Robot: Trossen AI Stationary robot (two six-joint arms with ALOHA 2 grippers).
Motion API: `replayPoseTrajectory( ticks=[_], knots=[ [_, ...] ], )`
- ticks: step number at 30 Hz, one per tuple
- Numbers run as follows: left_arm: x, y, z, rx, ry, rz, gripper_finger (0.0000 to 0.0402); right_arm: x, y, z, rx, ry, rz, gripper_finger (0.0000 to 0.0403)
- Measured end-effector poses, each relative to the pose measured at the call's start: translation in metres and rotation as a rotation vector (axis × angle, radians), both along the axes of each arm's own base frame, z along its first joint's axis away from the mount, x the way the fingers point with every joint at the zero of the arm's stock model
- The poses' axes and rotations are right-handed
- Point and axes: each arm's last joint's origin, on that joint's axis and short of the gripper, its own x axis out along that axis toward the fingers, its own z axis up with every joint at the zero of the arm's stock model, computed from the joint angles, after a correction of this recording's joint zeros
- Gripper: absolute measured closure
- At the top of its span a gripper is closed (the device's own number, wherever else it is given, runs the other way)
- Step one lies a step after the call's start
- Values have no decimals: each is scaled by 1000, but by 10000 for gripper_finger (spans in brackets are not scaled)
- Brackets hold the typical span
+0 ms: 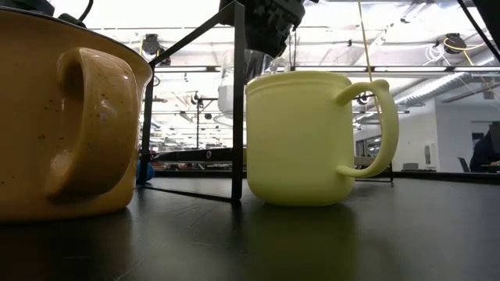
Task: Stack small to large cups/mugs on shelf
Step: Put the transparent mug on the shelf
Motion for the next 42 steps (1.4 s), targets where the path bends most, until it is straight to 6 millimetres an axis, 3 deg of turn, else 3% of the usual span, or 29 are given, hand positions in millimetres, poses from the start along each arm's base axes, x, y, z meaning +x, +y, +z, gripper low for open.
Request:
replayPoseTrajectory(
  ticks=[7,24,34,42],
  knots=[
    [0,0,0,-1,0,0,398,8,4,-20,-16,53,-30,403],
    [0,0,0,-7,-1,1,398,10,9,-21,-21,51,-105,403],
    [0,0,0,-8,-1,1,398,10,8,-36,0,33,-141,403],
    [0,0,0,-8,3,1,398,10,8,-36,-4,28,-131,403]
  ],
)
